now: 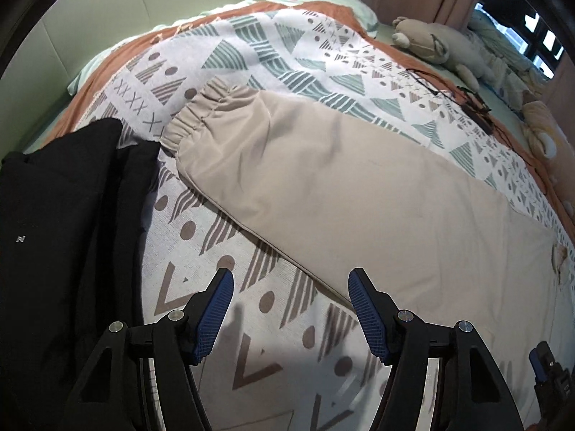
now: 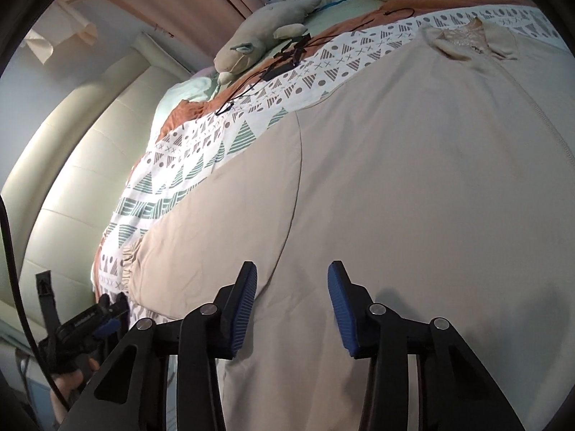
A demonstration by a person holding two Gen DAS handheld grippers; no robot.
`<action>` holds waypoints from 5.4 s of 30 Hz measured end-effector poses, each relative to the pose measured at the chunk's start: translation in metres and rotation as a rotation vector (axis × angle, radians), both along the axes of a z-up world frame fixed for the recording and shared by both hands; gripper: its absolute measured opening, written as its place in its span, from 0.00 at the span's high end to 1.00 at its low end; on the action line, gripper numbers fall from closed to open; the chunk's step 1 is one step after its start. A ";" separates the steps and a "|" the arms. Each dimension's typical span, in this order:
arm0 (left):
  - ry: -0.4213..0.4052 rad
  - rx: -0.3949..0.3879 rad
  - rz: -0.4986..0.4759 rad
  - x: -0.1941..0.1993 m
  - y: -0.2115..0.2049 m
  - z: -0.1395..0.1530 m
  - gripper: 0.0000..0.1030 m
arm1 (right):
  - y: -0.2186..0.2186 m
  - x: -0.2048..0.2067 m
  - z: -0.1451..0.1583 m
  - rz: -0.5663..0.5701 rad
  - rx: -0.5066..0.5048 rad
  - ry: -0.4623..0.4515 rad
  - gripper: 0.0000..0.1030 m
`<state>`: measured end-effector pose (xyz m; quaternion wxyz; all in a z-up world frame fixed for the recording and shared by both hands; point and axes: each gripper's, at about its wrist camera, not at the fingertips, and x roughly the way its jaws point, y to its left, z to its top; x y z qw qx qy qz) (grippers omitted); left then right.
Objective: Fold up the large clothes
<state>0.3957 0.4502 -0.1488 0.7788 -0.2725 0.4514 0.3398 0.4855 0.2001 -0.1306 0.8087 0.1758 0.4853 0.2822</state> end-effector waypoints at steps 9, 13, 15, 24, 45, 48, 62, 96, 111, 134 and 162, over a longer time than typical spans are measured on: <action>0.041 -0.048 0.106 0.012 0.042 -0.039 0.35 | 0.025 0.004 -0.028 0.081 0.081 0.099 0.84; -0.005 -0.062 0.140 0.011 0.052 -0.042 0.75 | 0.040 -0.003 -0.036 0.138 0.105 0.151 0.85; -0.022 -0.061 0.147 0.012 0.054 -0.036 0.93 | 0.047 -0.007 -0.039 0.167 0.106 0.169 0.87; -0.171 0.029 0.005 0.025 0.024 0.056 0.97 | 0.059 -0.010 -0.061 0.208 0.127 0.224 0.92; -0.436 0.066 -0.471 0.071 -0.190 0.225 0.98 | -0.112 -0.043 0.048 -0.047 0.171 -0.005 0.92; -0.441 0.048 -0.527 0.077 -0.220 0.227 0.98 | -0.144 -0.055 0.051 -0.101 0.211 -0.012 0.92; -0.357 -0.181 -0.719 0.107 -0.307 0.166 0.96 | -0.222 -0.052 0.026 -0.260 0.235 0.063 0.91; -0.475 -0.203 -0.292 -0.039 -0.191 0.060 0.19 | -0.080 -0.072 0.005 0.107 -0.316 -0.073 0.51; -0.509 -0.405 -0.250 -0.045 -0.160 0.025 0.19 | -0.068 -0.066 -0.019 0.091 -0.559 -0.123 0.75; -0.530 -0.343 -0.207 -0.043 -0.155 0.037 0.19 | -0.135 -0.065 0.163 0.066 -0.190 -0.298 0.98; -0.366 -0.220 -0.252 0.000 -0.179 0.017 0.29 | -0.200 -0.041 0.056 0.130 -0.407 -0.168 0.31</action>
